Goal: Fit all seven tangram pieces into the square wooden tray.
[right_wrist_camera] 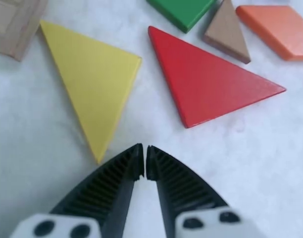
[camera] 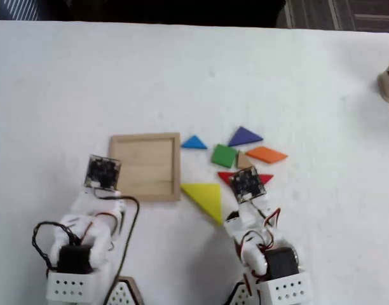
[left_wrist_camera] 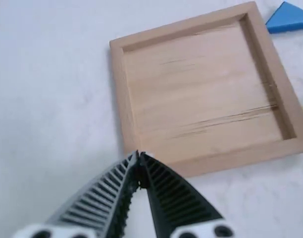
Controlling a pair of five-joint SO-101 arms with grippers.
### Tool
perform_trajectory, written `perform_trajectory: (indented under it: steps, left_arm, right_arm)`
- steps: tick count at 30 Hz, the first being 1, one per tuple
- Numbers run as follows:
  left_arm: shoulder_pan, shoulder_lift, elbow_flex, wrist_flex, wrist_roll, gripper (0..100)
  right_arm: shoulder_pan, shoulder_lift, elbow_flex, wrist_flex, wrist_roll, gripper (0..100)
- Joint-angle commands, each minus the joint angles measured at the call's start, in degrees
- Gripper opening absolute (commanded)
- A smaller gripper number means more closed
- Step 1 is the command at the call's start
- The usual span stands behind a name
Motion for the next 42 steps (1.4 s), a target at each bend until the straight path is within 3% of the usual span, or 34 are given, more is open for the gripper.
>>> perform_trajectory:
  steps: [1, 5, 14, 22, 31, 42]
  left_arm:
    - [2.24, -0.57, -2.46, 0.97, -0.88, 2]
    - [2.51, -0.31, -4.31, 0.44, -4.22, 2]
    - [2.51, 2.15, -15.12, 3.08, -0.62, 2]
    - [2.59, 27.03, -25.85, -2.29, 4.31, 2]
    - [11.38, 43.03, -27.96, -14.77, 12.13, 2]
    - [20.44, 67.47, -48.53, -11.69, 14.24, 2]
  right_arm:
    - [1.1, -0.75, 0.35, 0.48, 0.09, 2.1]
    - [5.05, -0.75, 0.35, 0.48, 0.09, 2.1]
    - [6.02, -0.75, 0.35, 0.48, 0.09, 2.1]
    - [6.11, -0.75, 0.35, 0.48, 0.09, 2.1]
    - [6.2, -0.75, 0.35, 0.48, 0.09, 2.1]
    - [6.46, -0.75, 0.35, 0.48, 0.09, 2.1]
